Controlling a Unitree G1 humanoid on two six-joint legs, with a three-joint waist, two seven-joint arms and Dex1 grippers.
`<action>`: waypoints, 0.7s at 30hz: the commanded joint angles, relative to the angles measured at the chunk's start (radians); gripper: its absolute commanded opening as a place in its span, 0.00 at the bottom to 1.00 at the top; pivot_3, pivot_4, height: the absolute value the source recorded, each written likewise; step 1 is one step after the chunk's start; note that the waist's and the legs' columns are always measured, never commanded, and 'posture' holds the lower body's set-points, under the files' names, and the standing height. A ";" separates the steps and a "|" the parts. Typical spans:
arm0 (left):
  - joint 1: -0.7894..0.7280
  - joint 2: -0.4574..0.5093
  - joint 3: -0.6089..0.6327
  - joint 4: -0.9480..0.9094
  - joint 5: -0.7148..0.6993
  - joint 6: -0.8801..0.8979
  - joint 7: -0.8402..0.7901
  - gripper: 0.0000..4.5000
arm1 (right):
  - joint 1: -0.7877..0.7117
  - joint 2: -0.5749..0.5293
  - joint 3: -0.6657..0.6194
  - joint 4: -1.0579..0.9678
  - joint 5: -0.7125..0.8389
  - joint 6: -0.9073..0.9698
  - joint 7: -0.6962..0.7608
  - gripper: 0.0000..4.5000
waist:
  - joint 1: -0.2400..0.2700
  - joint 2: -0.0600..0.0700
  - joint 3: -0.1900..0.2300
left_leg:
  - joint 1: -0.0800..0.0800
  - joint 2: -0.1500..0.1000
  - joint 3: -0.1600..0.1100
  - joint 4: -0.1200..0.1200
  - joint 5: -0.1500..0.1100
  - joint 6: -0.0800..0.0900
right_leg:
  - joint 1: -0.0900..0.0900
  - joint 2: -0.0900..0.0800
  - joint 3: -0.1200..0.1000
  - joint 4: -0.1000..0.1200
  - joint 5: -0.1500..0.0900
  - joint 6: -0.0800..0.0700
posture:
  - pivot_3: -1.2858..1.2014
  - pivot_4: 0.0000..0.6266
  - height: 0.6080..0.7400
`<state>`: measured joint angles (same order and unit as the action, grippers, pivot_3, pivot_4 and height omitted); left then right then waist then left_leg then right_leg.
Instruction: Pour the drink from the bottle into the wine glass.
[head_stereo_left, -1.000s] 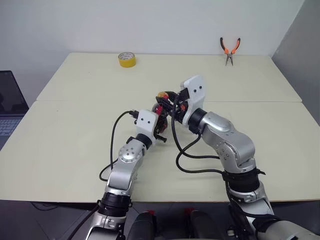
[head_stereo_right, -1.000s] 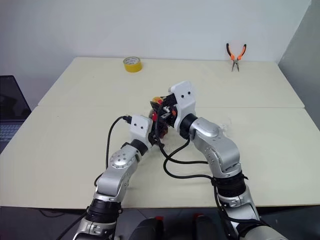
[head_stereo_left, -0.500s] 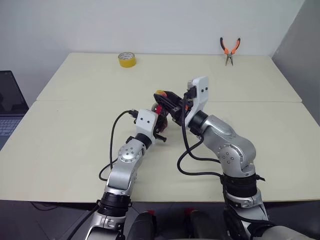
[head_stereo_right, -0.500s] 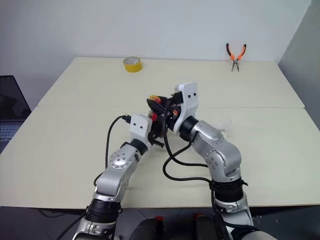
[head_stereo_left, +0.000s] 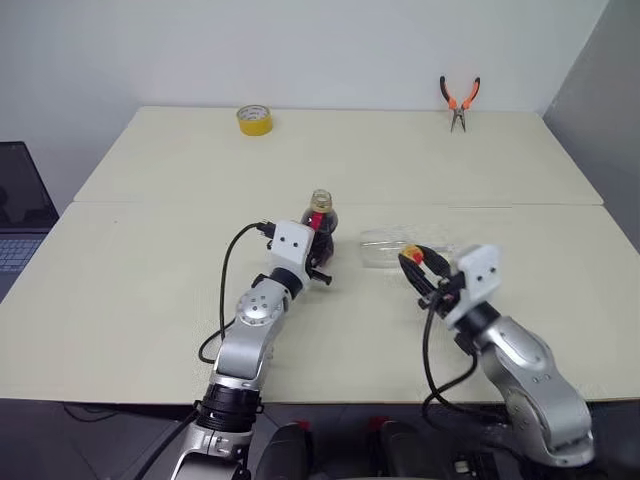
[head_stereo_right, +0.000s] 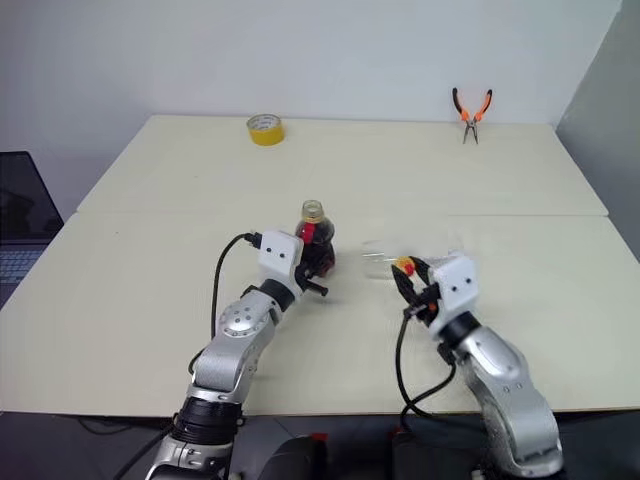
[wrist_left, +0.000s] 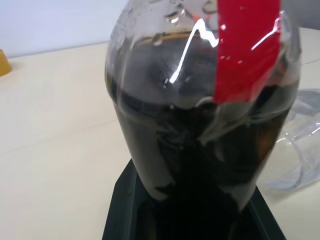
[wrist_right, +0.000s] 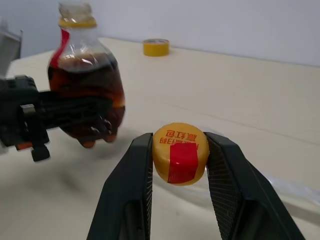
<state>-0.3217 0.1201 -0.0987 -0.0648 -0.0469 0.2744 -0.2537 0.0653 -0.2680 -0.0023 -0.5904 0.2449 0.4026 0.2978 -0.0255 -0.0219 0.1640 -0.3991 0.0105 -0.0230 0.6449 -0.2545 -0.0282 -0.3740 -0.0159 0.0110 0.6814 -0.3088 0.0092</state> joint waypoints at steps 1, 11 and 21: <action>-0.032 0.000 0.014 -0.015 -0.007 -0.041 -0.002 0.14 | 0.061 -0.009 -0.127 0.102 -0.016 -0.074 -0.033 0.27 | 0.002 0.000 0.000 | 0.000 0.000 0.000 0.000 0.000 0.000 | 0.000 0.000 0.000 0.000 0.000 0.000 | 0.52 0.24 1.00; -0.041 0.002 0.018 -0.005 -0.005 -0.049 0.000 0.14 | 0.076 -0.005 -0.185 0.287 0.006 -0.085 -0.014 0.35 | 0.000 0.000 0.000 | 0.000 0.000 0.001 0.000 0.000 0.000 | 0.000 0.000 0.002 0.000 0.000 0.000 | 0.52 0.24 1.00; -0.034 0.001 0.021 -0.013 -0.002 -0.051 0.012 0.14 | 0.157 -0.070 -0.156 0.258 0.046 0.003 0.091 1.00 | 0.006 0.000 0.000 | 0.000 0.000 0.001 0.001 0.000 0.000 | 0.001 0.000 0.001 0.000 0.000 0.000 | 0.52 0.24 1.00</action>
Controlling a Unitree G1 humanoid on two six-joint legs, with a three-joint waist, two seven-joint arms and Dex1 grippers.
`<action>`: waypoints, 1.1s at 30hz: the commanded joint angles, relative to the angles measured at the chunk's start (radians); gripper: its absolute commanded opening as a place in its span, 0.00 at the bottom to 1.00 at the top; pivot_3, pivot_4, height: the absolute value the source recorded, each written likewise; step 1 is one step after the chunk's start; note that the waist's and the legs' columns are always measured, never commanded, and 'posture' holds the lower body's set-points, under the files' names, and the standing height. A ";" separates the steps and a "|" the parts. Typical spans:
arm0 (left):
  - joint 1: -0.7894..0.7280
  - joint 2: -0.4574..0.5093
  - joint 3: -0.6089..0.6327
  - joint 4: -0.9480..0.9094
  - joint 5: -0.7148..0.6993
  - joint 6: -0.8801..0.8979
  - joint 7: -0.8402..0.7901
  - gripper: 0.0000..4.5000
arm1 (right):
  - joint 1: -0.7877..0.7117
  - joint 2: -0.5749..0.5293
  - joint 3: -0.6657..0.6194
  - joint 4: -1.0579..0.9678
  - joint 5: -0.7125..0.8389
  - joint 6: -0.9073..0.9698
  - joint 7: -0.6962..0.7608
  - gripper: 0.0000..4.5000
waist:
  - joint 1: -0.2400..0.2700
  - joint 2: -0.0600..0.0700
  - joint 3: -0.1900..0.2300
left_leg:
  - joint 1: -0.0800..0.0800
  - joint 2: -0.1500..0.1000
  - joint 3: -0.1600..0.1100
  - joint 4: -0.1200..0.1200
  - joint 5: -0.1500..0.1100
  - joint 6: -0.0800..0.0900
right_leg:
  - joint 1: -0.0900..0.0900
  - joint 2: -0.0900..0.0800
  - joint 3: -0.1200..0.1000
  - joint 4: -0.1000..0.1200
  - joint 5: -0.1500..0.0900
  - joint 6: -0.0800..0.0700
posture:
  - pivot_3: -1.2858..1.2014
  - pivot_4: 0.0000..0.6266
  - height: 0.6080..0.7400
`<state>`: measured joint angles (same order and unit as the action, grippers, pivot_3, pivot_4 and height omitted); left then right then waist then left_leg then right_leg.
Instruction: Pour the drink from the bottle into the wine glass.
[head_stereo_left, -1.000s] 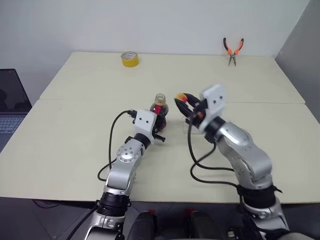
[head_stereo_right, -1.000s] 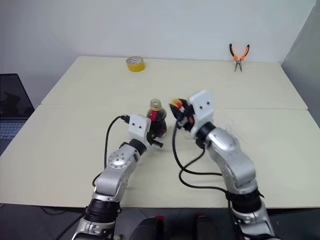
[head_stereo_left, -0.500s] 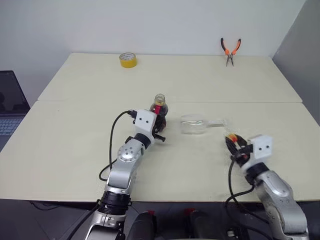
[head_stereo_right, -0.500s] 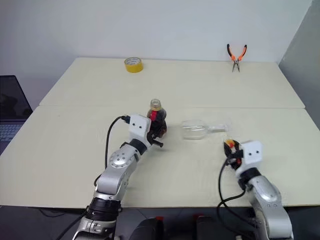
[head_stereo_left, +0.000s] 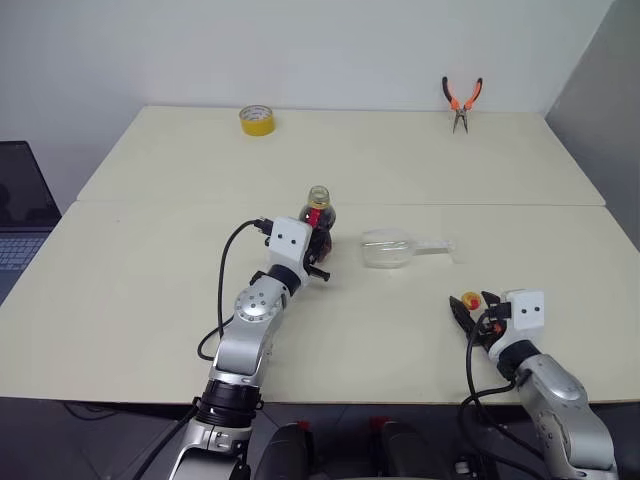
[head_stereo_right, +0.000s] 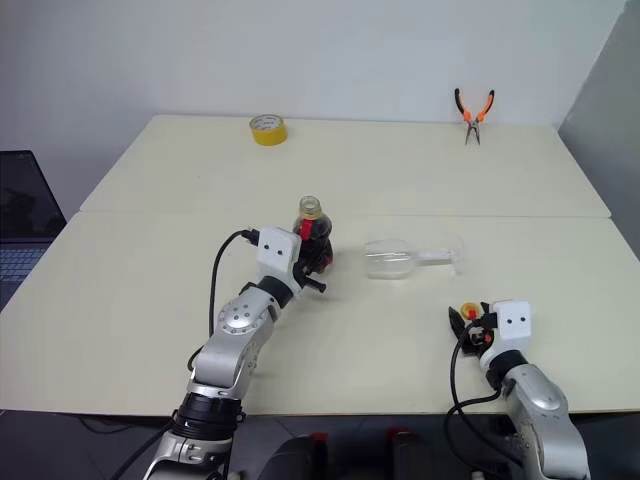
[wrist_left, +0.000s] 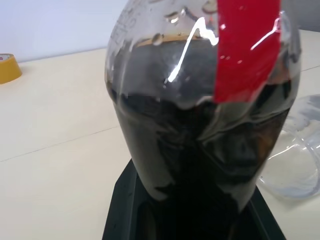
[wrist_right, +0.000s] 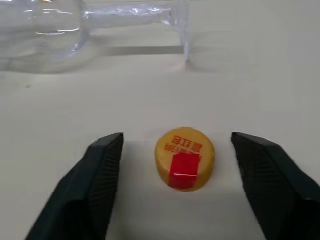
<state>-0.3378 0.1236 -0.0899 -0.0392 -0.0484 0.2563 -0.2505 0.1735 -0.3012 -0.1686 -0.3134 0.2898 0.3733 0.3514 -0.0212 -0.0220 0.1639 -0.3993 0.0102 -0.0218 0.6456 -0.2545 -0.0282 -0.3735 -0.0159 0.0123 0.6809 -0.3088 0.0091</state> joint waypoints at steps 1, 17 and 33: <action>-0.017 -0.002 0.013 -0.039 -0.001 -0.033 0.010 0.14 | 0.062 -0.048 0.017 -0.024 -0.007 0.030 0.043 1.00 | 0.006 0.000 0.000 | 0.000 0.000 0.000 0.000 0.000 0.000 | 0.000 0.000 0.000 0.000 0.000 0.000 | 0.52 0.24 1.00; -0.099 0.021 0.154 0.092 -0.029 -0.081 0.074 0.14 | -0.261 -0.040 0.242 -0.331 -0.039 0.025 0.055 1.00 | 0.012 0.000 0.000 | 0.000 0.002 -0.001 0.000 0.002 -0.003 | -0.001 0.003 0.000 0.000 0.000 0.000 | 0.52 0.24 1.00; -0.255 0.112 0.314 0.471 -0.053 -0.273 0.132 0.14 | -0.576 0.057 0.449 -0.158 -0.027 0.186 0.107 1.00 | 0.019 -0.003 0.002 | -0.001 0.000 -0.002 0.001 0.000 -0.001 | -0.001 -0.001 -0.003 0.000 0.000 0.000 | 0.52 0.24 1.00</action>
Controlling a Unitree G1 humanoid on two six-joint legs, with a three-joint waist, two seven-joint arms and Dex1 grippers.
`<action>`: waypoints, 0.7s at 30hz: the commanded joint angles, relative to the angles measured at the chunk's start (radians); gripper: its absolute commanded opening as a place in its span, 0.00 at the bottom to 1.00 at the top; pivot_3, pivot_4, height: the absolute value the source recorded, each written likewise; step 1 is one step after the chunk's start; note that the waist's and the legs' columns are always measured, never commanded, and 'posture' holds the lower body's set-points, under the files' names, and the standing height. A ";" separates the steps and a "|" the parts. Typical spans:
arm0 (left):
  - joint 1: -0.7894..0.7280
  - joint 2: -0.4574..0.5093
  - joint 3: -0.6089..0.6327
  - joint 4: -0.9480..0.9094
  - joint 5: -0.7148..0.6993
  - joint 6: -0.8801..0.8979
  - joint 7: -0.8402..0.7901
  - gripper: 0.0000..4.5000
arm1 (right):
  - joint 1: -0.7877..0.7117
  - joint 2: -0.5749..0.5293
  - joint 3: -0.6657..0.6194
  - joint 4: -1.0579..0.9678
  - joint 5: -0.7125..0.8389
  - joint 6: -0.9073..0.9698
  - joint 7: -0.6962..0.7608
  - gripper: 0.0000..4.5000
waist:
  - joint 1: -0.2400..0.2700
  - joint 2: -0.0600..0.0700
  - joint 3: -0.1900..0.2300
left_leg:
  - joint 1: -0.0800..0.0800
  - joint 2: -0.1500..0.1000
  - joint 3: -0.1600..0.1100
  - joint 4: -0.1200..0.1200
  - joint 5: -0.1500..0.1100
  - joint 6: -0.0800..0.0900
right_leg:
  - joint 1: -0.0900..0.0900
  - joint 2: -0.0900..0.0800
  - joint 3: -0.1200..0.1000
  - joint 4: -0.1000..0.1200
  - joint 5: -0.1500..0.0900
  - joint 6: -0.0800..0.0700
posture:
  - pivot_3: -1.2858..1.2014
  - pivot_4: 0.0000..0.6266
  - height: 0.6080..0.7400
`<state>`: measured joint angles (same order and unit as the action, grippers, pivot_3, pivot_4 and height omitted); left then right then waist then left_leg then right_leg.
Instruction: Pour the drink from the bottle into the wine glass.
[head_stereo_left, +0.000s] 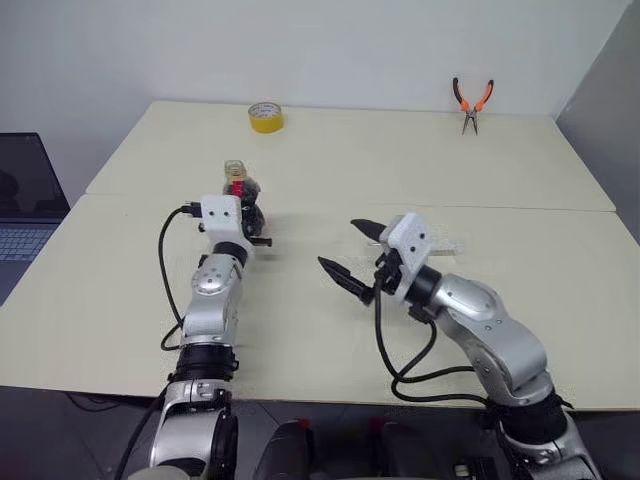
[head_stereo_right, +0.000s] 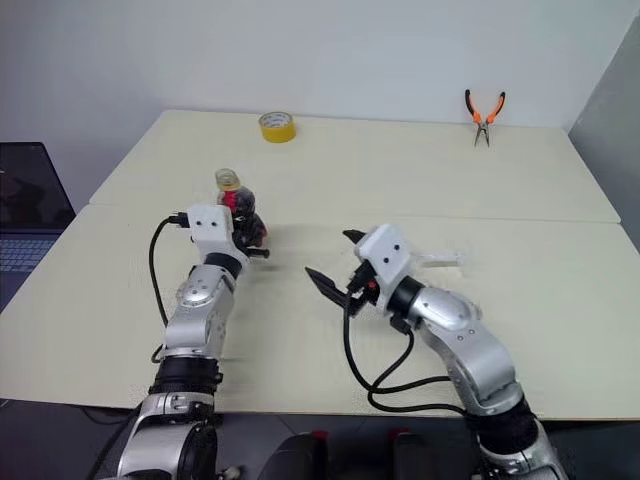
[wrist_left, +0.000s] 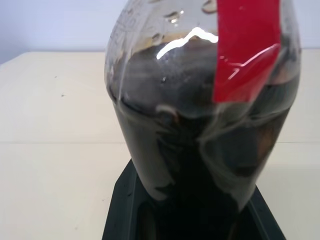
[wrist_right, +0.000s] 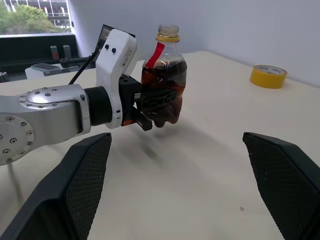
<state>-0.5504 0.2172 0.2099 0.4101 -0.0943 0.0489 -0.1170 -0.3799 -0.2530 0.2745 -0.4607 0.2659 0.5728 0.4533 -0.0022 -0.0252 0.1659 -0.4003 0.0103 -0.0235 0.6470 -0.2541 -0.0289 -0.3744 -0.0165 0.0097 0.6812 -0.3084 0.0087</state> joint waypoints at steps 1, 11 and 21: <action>-0.055 0.022 0.021 0.051 -0.016 -0.072 -0.003 0.14 | -0.026 0.012 0.009 -0.007 -0.006 -0.016 0.006 1.00 | 0.000 0.000 0.000 | 0.000 0.000 0.000 0.000 0.000 0.000 | 0.000 0.000 0.000 0.000 0.000 0.000 | 0.52 0.24 1.00; -0.142 0.036 0.029 0.250 -0.039 -0.147 -0.075 0.14 | -0.049 0.012 0.005 0.004 -0.012 -0.015 0.013 1.00 | -0.001 -0.001 0.000 | 0.000 0.000 0.000 0.000 0.000 0.000 | 0.000 0.000 -0.001 0.000 0.000 0.000 | 0.52 0.24 1.00; -0.100 0.027 0.032 0.195 -0.056 -0.177 -0.104 0.85 | -0.046 0.014 0.001 -0.001 -0.010 -0.014 0.005 1.00 | -0.001 -0.001 0.000 | 0.000 0.000 0.000 0.000 0.000 0.000 | 0.000 0.000 -0.001 0.001 0.000 0.000 | 0.52 0.24 1.00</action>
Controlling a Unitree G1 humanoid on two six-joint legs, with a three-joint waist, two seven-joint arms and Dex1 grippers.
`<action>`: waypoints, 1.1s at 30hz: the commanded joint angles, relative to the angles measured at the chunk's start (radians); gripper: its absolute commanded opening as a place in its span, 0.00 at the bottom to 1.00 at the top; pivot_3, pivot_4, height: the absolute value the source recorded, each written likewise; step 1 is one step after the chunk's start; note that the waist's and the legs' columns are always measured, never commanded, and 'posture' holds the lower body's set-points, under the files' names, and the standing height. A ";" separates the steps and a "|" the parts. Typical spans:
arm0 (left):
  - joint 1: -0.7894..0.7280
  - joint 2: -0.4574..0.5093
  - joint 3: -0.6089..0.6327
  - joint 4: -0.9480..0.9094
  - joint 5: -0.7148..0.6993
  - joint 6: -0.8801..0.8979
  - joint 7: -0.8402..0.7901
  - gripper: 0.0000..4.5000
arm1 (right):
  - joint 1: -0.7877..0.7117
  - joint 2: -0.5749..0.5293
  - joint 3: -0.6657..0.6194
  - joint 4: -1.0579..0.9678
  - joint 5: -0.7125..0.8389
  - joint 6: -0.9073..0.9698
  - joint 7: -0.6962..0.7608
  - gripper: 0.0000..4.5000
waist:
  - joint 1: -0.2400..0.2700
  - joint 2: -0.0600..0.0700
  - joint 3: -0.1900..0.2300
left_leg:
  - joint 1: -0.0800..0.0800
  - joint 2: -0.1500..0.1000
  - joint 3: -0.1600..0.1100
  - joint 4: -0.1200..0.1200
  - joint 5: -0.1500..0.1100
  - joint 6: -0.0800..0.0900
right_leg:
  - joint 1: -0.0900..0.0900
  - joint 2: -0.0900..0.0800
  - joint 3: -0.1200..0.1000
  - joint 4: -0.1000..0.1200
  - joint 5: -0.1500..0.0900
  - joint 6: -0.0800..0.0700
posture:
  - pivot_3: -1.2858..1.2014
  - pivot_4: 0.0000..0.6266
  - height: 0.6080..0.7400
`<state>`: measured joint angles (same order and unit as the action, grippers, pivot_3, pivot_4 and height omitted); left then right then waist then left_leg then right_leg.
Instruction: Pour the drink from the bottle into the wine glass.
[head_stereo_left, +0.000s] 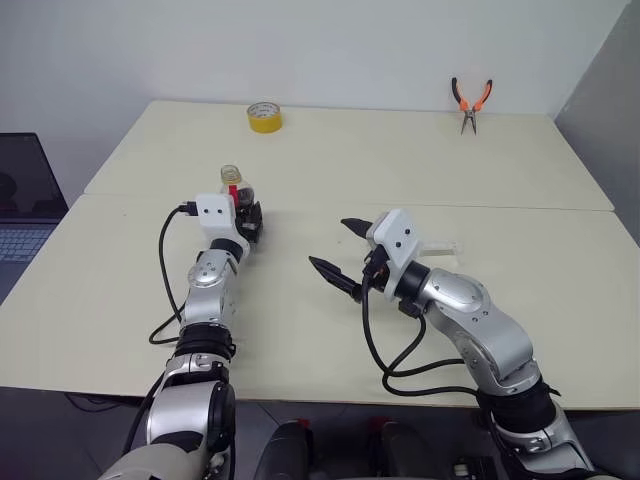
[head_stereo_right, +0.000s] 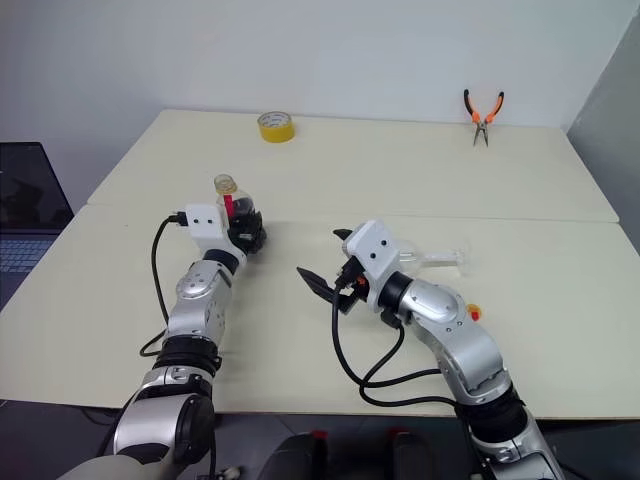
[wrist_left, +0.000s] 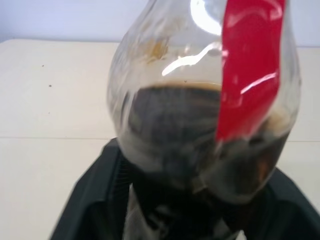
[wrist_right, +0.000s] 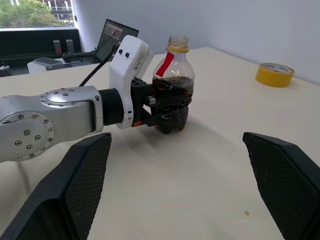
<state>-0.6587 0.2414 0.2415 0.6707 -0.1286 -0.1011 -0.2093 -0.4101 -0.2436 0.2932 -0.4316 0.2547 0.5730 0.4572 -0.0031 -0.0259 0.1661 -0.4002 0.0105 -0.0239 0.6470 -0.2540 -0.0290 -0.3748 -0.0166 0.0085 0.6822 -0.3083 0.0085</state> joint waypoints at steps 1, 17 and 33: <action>0.015 0.001 0.000 -0.078 -0.024 -0.026 -0.015 0.93 | -0.016 0.004 -0.018 -0.030 0.000 -0.015 0.002 1.00 | 0.000 0.000 0.000 | 0.000 0.000 0.000 0.000 0.000 0.000 | 0.000 0.000 0.000 0.000 0.000 0.000 | 0.52 0.24 1.00; 0.336 0.010 -0.076 -0.584 -0.031 0.185 -0.047 0.99 | 0.159 -0.161 -0.124 -0.181 0.003 -0.022 0.030 1.00 | 0.000 0.000 0.000 | 0.000 0.000 0.000 0.000 0.000 0.000 | 0.001 -0.001 0.000 0.000 0.000 0.000 | 0.52 0.24 1.00; 0.552 0.167 -0.228 -0.852 -0.118 0.387 -0.367 0.99 | 0.225 -0.405 -0.056 -0.006 -0.561 -0.160 -0.154 1.00 | -0.001 0.000 0.000 | 0.002 0.000 0.001 -0.001 0.000 0.000 | 0.001 0.000 0.001 0.000 0.000 0.000 | 0.52 0.24 1.00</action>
<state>-0.0867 0.3812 0.0237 -0.1201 -0.2044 0.2545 -0.5198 -0.1448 -0.6176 0.2032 -0.4516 -0.2061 0.4432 0.3210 -0.0037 -0.0257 0.1659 -0.3985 0.0107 -0.0232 0.6461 -0.2542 -0.0286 -0.3735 -0.0166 0.0097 0.6822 -0.3086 0.0085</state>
